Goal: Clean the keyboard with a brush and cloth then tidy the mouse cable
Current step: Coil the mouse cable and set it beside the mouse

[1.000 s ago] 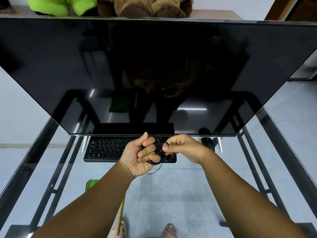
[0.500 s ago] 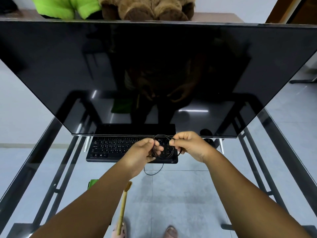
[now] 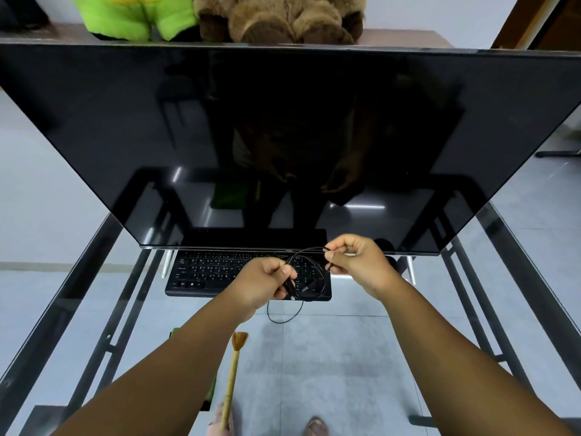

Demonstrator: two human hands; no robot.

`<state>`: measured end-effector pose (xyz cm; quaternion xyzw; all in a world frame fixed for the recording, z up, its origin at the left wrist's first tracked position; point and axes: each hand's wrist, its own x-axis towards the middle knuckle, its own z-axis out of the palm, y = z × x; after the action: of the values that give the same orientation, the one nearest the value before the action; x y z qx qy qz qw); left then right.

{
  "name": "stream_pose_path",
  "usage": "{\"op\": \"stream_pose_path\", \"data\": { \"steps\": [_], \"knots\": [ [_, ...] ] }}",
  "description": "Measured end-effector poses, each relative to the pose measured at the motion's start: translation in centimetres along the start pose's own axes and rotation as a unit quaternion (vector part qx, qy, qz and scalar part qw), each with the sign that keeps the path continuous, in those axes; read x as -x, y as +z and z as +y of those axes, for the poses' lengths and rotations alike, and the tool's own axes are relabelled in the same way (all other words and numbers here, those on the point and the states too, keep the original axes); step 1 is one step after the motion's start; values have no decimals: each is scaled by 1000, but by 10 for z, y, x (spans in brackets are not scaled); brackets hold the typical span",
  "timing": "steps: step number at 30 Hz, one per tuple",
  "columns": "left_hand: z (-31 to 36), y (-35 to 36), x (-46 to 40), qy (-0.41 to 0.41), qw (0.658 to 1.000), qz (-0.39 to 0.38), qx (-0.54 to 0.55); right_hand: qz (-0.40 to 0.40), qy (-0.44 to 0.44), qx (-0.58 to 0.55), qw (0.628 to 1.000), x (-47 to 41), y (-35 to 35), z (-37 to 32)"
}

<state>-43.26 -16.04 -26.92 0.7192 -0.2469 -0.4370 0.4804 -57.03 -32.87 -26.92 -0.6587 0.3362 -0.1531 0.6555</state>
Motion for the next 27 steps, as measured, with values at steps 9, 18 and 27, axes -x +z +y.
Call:
{"op": "stream_pose_path", "data": {
  "steps": [9, 18, 27],
  "knots": [
    [6, -3, 2, 19, 1000, 23, 3, -47, 92, -154, 983, 7, 6, 0],
    [-1, -1, -2, -9, 992, 119, 41, -60, 100, -153, 981, 16, 14, -4],
    [-2, 13, -4, -24, 976, 110, 188, 71, 63, -136, 986, 14, 25, 7]
  ]
}}
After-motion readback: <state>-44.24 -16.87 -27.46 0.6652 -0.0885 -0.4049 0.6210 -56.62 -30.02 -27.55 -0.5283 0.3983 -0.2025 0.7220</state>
